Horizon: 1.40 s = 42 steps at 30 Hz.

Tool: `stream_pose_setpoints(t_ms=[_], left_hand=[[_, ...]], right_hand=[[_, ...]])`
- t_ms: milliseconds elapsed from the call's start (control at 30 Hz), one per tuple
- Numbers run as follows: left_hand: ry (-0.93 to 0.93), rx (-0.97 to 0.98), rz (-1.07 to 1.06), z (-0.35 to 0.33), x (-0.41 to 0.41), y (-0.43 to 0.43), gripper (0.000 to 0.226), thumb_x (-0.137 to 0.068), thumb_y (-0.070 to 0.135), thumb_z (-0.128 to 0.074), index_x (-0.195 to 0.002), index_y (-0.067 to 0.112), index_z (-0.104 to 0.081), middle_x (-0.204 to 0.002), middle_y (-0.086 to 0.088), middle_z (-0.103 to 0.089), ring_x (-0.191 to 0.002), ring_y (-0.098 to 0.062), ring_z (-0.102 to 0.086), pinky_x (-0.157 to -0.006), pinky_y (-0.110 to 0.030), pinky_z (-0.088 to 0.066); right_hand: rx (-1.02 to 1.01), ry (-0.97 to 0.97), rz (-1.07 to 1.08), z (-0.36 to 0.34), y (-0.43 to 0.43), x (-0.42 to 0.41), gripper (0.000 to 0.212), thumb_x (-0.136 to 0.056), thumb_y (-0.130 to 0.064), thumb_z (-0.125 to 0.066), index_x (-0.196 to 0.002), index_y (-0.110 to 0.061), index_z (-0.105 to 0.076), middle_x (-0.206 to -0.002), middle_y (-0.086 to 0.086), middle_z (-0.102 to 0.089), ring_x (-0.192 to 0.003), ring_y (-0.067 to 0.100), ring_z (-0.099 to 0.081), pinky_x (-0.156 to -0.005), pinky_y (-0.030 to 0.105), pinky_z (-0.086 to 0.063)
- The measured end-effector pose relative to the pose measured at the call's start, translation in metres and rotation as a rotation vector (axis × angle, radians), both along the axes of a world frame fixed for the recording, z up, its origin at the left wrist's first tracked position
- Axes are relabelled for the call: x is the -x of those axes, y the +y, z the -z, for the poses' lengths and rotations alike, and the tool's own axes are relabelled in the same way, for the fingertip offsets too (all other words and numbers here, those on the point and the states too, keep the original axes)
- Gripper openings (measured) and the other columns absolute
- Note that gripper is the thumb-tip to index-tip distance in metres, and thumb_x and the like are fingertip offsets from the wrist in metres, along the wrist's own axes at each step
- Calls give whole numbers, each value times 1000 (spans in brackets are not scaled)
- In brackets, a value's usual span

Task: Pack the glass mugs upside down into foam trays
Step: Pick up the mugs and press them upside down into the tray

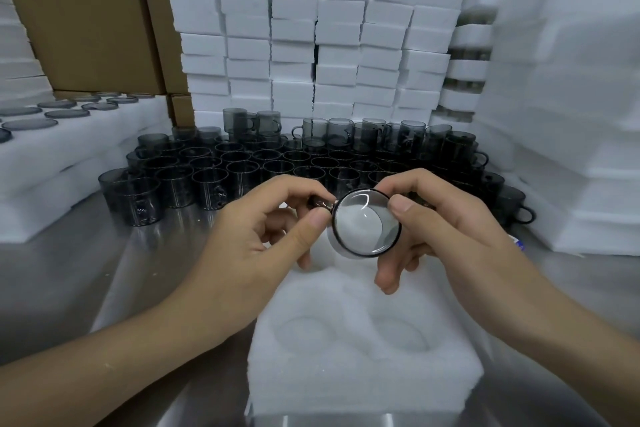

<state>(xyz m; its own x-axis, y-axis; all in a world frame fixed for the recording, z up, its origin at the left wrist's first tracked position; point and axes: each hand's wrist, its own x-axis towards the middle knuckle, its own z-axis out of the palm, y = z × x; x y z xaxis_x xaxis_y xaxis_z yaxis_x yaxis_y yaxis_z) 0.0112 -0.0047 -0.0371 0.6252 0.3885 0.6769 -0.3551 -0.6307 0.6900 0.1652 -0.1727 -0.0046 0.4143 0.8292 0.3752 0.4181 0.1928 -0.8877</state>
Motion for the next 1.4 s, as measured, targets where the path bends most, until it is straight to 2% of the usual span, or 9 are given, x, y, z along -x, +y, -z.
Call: stream_pose_setpoints(t_ms=[200, 367, 467, 533, 667, 767, 967, 1133, 1400], left_hand=[[14, -3, -10, 1, 0, 1, 20, -99, 37, -64, -116, 31, -72, -90, 0, -67, -63, -16, -70, -63, -14, -46], [-42, 16, 1, 1, -1, -1, 19, -99, 32, -65, -117, 29, -69, -98, 0, -66, -64, -18, -69, -64, -17, -49], [-70, 1, -14, 0, 0, -2, 16, -100, 23, -69, -114, 30, -69, -103, 4, -68, -66, -18, -68, -63, -16, -50], [-68, -14, -25, 0, 0, -3, 16, -98, 26, -69, -112, 34, -68, -105, 7, -68, -67, -19, -68, -63, -15, -49], [-59, -70, -50, -1, 0, -3, 16, -98, 28, -67, -113, 31, -68, -108, 8, -68, -73, -21, -70, -62, -22, -52], [-14, -118, -97, 0, 0, 0, 16, -96, 31, -67, -112, 32, -68, -113, 9, -67, -94, -21, -71, -67, -31, -56], [46, -143, -106, 4, 1, 5, 55, -88, 39, -74, -139, 40, -56, -138, 10, -61, -122, -23, -63, -77, -32, -56], [75, -259, -101, -1, 1, 3, 71, -85, 34, -86, -147, 46, -54, -140, 12, -61, -124, -24, -62, -78, -33, -56], [49, -245, -74, -4, 3, 1, 61, -81, 36, -83, -138, 39, -60, -126, 19, -71, -115, -17, -69, -72, -29, -56]], right_hand=[[-18, -40, -27, 2, 0, -3, 15, -101, -41, -53, -105, -35, -67, -68, 14, -75, -66, 21, -72, -74, 37, -42], [-34, -40, -29, 7, 0, -3, 34, -95, -46, -70, -127, -40, -62, -73, 10, -75, -69, 18, -72, -69, 15, -50], [-24, -50, 13, 10, 3, -4, 57, -85, -38, -83, -136, -42, -59, -82, 5, -75, -79, 25, -72, -75, 39, -57], [-5, -121, 47, 10, 5, -5, 59, -84, -34, -89, -134, -42, -61, -89, -1, -76, -84, 19, -72, -76, 44, -57], [8, -254, 151, 12, 4, -9, 54, -76, -41, -92, -124, -41, -67, -101, -12, -76, -97, 9, -71, -83, 35, -55], [-35, -388, 260, 11, 3, -11, 55, -75, -40, -95, -122, -41, -66, -117, -16, -67, -118, 8, -62, -93, 29, -49], [-167, -568, 279, 7, -1, -5, 49, -82, -29, -85, -125, -36, -62, -121, -18, -62, -121, 13, -60, -96, 17, -44], [-191, -682, 242, 6, -4, 2, 47, -84, -27, -89, -124, -30, -65, -121, -16, -60, -119, 16, -57, -98, 21, -43], [-168, -729, 183, 4, -6, 4, 64, -83, -46, -90, -138, -31, -60, -130, -20, -59, -128, 14, -55, -103, 18, -40]])
